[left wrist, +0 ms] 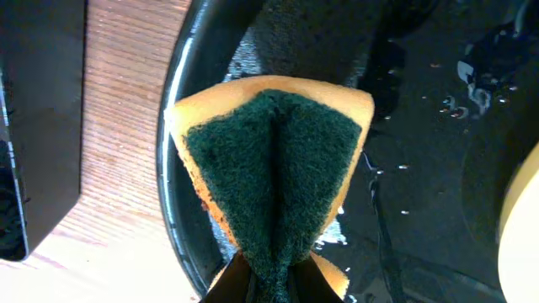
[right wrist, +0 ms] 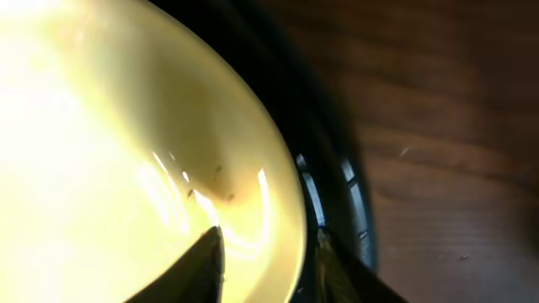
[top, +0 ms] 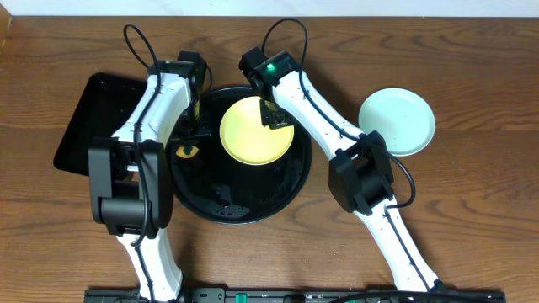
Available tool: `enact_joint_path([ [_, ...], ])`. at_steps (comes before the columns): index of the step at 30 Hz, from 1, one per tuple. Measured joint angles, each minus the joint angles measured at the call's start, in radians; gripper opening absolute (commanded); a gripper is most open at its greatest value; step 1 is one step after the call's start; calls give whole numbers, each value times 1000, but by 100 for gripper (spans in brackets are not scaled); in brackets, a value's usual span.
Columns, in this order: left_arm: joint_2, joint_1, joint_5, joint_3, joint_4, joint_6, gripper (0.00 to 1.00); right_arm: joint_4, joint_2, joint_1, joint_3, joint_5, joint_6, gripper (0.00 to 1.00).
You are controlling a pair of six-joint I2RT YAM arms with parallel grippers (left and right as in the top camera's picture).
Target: Clean dirty plates on tray and stack at the side
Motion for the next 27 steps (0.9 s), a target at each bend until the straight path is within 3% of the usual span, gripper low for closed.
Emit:
enact_joint_path([
  [1,0,5,2,0,-3,0,8,-8,0,0,0,-13,16,45],
  [3,0,13,5,0,-9,1,8,-32,0,0,-2,-31,43,27],
  [4,0,18,5,0,-12,1,8,-46,0,0,-2,-39,71,28],
  [6,0,24,6,0,-12,3,8,-61,0,0,-2,-53,119,42],
  [9,0,26,6,0,-12,5,8,-66,0,0,-3,-72,168,42],
  [12,0,26,6,0,-14,7,8,-61,0,0,-18,-85,214,51],
  [24,0,26,6,0,-22,24,13,69,-48,-1,-180,-152,252,43],
  [27,0,26,8,0,-23,26,13,102,-60,-1,-206,-158,257,52],
])
